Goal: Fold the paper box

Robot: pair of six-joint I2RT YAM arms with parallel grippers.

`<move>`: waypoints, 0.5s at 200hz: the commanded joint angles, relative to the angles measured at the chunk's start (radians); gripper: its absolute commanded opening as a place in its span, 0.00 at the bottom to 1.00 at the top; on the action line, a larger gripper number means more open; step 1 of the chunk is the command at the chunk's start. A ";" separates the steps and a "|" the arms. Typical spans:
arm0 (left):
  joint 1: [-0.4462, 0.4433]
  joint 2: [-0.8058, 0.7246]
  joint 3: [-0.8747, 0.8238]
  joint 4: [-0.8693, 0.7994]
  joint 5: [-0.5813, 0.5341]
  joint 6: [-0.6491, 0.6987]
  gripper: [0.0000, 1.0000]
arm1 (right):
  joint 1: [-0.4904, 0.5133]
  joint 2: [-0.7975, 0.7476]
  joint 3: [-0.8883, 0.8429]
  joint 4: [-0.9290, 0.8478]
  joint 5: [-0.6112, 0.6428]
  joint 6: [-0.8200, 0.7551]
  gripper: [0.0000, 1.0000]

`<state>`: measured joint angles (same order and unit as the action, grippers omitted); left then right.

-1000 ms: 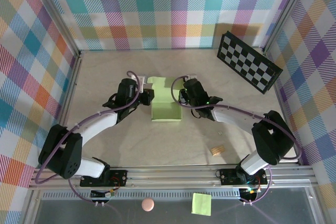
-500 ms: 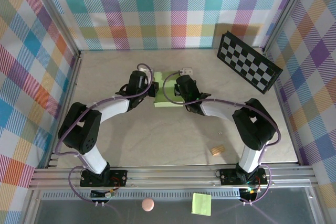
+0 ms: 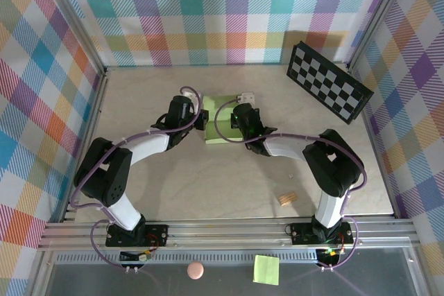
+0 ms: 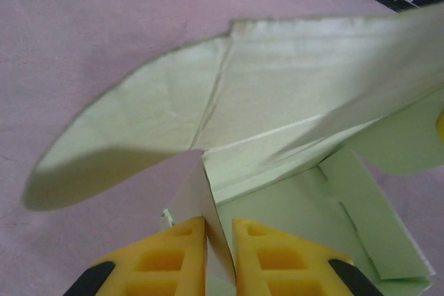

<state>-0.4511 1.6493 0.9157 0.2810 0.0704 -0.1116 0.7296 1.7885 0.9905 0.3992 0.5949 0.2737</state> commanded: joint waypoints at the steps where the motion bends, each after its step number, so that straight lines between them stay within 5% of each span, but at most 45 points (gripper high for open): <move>1: -0.021 -0.040 -0.033 0.069 0.072 0.001 0.16 | 0.034 -0.039 -0.029 0.102 -0.022 0.014 0.00; 100: -0.038 -0.070 -0.126 0.103 0.038 -0.030 0.18 | 0.089 -0.026 -0.158 0.272 0.062 0.017 0.00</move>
<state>-0.4610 1.6188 0.8158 0.3676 0.0761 -0.1242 0.7910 1.7782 0.8616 0.5915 0.6830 0.2768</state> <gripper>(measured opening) 0.172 0.056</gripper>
